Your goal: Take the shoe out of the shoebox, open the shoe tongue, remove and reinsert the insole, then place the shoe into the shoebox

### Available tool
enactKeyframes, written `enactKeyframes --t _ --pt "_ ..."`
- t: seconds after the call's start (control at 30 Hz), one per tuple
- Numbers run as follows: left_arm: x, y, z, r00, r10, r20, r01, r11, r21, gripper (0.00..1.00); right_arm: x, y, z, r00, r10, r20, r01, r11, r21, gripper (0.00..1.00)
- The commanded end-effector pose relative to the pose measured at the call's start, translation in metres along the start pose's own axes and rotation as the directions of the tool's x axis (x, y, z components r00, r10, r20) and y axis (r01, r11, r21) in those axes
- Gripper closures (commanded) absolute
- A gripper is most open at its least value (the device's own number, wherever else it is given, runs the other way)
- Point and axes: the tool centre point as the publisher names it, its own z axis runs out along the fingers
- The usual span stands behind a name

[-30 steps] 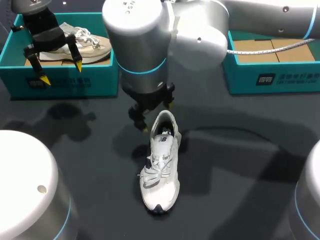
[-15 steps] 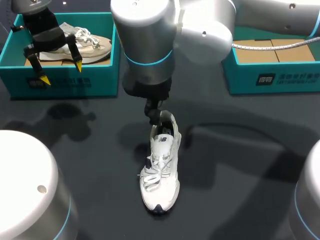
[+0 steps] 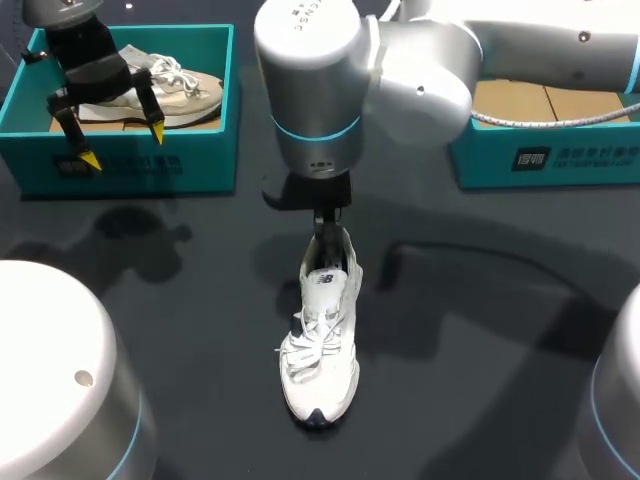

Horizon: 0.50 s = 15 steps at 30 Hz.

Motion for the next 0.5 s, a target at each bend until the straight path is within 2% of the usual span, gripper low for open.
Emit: enactKeyframes --t 0.03,0.17,0.3,0.47,0.5 --pt "0.0 0.0 0.0 1.0 0.001 -0.002 -0.001 1.0 -0.001 0.0 -0.003 -0.003 0.008 1.0 0.029 -0.012 -0.029 1.0 -0.011 0.0" --pt "0.0 0.0 0.0 1.0 0.001 -0.002 -0.001 1.0 -0.001 0.0 -0.007 -0.002 0.016 0.999 0.037 -0.009 -0.037 0.999 -0.024 0.0" --pt "0.0 0.0 0.0 1.0 0.001 -0.002 -0.001 1.0 -0.001 0.0 -0.016 0.001 0.032 0.997 0.064 -0.034 -0.066 0.997 -0.051 0.0" --pt "0.0 0.0 0.0 1.0 0.001 -0.002 -0.001 1.0 -0.001 0.0 -0.027 0.007 0.05 0.992 0.118 -0.033 -0.119 0.993 -0.027 0.0" --pt "0.0 0.0 0.0 1.0 0.001 -0.002 -0.001 1.0 -0.001 0.0 -0.029 0.007 0.053 0.992 0.117 -0.036 -0.118 0.992 -0.045 0.0"
